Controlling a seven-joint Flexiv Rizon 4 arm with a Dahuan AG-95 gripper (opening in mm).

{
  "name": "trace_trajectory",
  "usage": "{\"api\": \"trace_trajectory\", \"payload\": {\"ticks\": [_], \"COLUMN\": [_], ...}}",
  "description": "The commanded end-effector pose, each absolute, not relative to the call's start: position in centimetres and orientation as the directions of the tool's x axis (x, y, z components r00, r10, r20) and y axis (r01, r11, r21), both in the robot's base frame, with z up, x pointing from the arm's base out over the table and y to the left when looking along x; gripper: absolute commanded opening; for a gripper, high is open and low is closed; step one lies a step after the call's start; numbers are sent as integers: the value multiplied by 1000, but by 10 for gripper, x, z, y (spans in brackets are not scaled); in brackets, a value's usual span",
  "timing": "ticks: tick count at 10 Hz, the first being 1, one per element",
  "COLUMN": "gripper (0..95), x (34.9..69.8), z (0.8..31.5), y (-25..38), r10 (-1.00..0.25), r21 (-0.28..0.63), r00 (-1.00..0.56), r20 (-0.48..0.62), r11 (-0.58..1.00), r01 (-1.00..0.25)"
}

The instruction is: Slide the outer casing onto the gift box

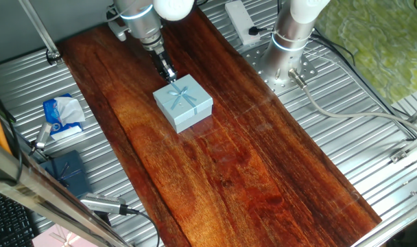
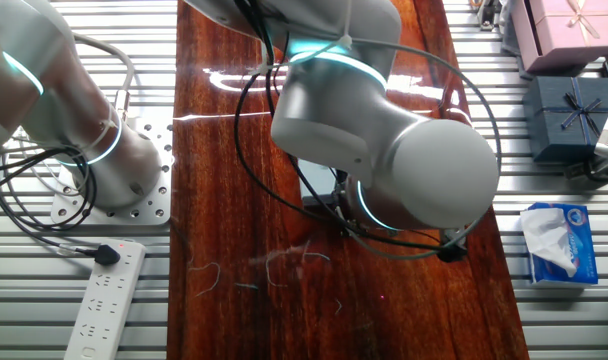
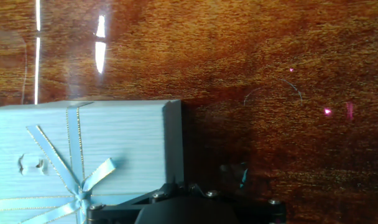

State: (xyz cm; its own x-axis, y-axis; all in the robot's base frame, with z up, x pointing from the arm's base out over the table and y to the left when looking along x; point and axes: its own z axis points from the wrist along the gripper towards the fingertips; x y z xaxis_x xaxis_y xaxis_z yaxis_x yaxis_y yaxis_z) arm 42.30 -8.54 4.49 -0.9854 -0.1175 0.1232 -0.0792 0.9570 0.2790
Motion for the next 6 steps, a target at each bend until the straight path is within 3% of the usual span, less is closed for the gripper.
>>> {"api": "trace_trajectory", "payload": {"ticks": [1,6], "gripper": [0,0], "x": [422,425], "z": [46,57], "y": [-85,-94], "r10": [-126,-173], "r21": [275,247], "r00": [-984,-978], "r20": [122,116], "r11": [957,959], "r01": [-89,-141]}}
